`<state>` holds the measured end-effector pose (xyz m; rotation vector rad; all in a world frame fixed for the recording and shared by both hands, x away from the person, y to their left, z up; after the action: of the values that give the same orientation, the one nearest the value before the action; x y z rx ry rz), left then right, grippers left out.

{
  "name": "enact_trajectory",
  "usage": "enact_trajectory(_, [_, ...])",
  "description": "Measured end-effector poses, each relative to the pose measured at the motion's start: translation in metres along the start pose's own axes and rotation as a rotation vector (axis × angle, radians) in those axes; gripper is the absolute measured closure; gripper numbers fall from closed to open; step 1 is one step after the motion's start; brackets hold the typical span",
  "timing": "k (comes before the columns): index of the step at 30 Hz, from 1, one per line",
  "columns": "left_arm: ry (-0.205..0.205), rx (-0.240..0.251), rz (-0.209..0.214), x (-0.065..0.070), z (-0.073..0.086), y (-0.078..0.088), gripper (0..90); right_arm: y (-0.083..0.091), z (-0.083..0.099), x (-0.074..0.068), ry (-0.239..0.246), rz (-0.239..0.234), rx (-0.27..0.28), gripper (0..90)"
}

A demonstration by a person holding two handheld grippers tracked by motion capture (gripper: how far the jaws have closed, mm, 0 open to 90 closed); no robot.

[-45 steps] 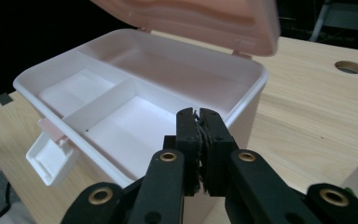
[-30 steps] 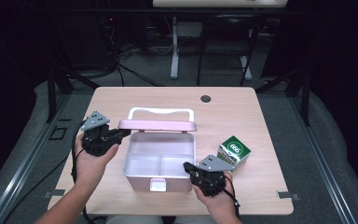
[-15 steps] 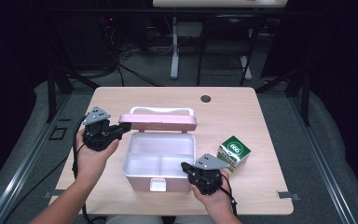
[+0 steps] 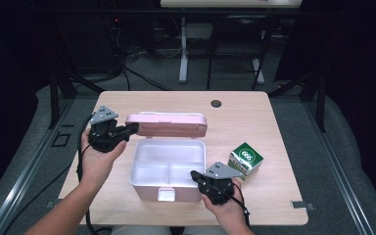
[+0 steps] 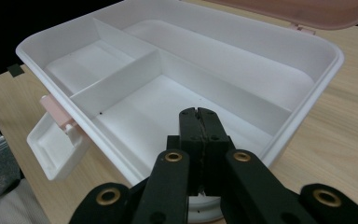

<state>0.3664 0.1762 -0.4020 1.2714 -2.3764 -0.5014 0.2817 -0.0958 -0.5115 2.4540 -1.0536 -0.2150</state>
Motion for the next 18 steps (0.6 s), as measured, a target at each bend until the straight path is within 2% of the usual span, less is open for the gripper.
enact_trajectory(10, [-0.019, -0.017, -0.029, -0.004, -0.012, -0.008, 87.4, 0.0, 0.001, 0.0, 0.001, 0.0, 0.006, 90.0])
enact_trajectory(18, [-0.012, -0.034, -0.043, -0.008, -0.018, -0.014, 87.4, 0.0, 0.001, 0.0, 0.002, -0.003, 0.008, 90.0])
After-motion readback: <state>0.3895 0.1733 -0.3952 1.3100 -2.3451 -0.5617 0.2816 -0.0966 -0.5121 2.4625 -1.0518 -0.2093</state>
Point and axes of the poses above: each handheld gripper's, and its own axes: y roughly backward along the jaws, z roughly out of its underside, x roughly to its right, the point moved 3 cm from there along -y, roughly forward along the jaws, and after that the axes turned 7 degrees about y, right-handed, at the moved point
